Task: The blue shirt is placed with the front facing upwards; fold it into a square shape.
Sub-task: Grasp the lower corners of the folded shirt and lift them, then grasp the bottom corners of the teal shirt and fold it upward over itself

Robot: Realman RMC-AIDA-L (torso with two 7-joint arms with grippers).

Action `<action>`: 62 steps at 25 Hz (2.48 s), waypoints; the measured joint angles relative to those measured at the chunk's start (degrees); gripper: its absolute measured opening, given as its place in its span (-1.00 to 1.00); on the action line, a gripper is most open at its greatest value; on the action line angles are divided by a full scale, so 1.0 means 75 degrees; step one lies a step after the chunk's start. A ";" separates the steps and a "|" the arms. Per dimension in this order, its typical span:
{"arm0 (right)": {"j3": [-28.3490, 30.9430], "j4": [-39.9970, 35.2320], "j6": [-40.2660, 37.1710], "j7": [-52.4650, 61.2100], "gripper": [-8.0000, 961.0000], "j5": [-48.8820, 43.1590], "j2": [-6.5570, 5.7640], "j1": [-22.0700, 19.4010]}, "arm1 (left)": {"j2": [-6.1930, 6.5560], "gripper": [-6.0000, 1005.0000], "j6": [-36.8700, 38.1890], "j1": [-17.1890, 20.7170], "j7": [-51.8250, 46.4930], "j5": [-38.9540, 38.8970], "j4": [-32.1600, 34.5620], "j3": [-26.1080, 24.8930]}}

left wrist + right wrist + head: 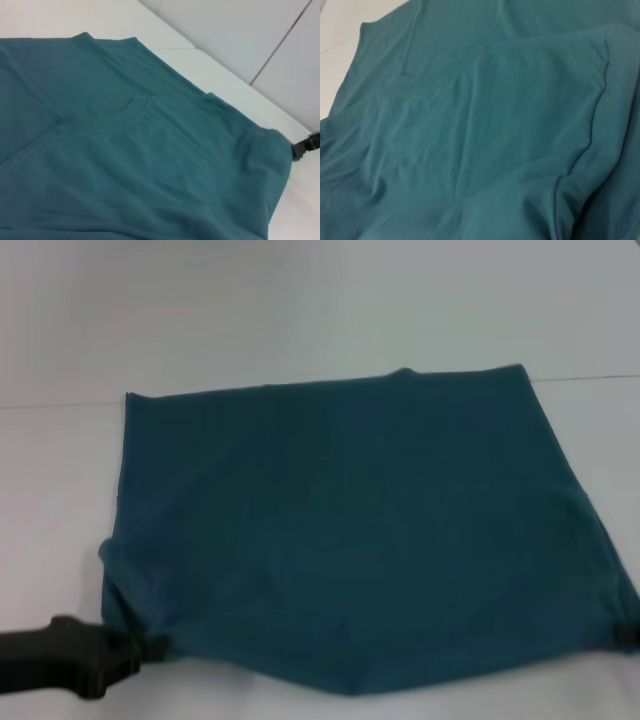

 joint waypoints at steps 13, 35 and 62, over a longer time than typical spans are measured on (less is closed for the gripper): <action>0.0503 0.0053 -0.1122 -0.0535 -0.87 -0.0035 0.0119 -0.0902 | -0.0041 -0.88 0.1005 0.0602 0.0209 0.0068 0.0026 -0.0127; 0.2311 0.0913 -0.0928 -0.0100 -0.81 0.0721 -0.0636 0.0812 | 0.0855 -0.88 0.0554 -0.1534 -0.0869 0.0016 -0.1258 -0.1155; 0.1752 0.1890 0.1756 0.0501 -0.71 0.0815 -0.1226 0.2205 | 0.1238 -0.88 -0.3244 -0.3088 -0.1009 0.0079 -0.2511 -0.0303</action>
